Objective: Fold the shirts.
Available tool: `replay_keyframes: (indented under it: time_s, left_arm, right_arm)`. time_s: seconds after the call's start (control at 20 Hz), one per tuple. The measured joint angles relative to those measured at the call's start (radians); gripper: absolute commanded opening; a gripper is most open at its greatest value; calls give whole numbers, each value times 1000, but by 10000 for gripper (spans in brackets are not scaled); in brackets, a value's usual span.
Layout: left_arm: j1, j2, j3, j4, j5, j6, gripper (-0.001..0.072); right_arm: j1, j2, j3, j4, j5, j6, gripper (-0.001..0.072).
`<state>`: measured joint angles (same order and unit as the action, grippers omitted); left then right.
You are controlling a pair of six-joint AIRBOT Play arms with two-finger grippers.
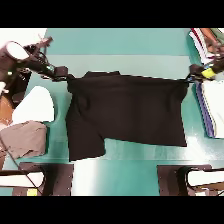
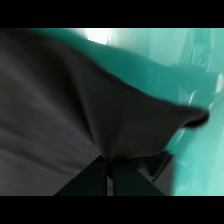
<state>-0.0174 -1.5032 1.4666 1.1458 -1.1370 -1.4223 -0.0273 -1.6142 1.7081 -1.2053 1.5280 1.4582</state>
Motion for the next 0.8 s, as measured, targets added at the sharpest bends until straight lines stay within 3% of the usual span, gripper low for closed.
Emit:
replay_keyframes:
  time_s: [0.05,0.1,0.15,0.45,0.8]
  left_arm:
    - [0,-35,8,0,27,4,33]
    - [6,-63,20,0,43,9,276]
    - [15,-82,37,0,56,10,522]
    - [119,-39,71,3,-103,25,539]
    - [158,249,-416,10,-129,50,539]
  right_arm:
    - [7,-40,26,0,-10,0,141]
    - [13,-76,59,3,-18,-1,361]
    - [19,-105,94,8,-21,-2,386]
    - [-19,-94,158,124,30,-47,385]
    - [-100,230,-261,182,-3,-105,384]
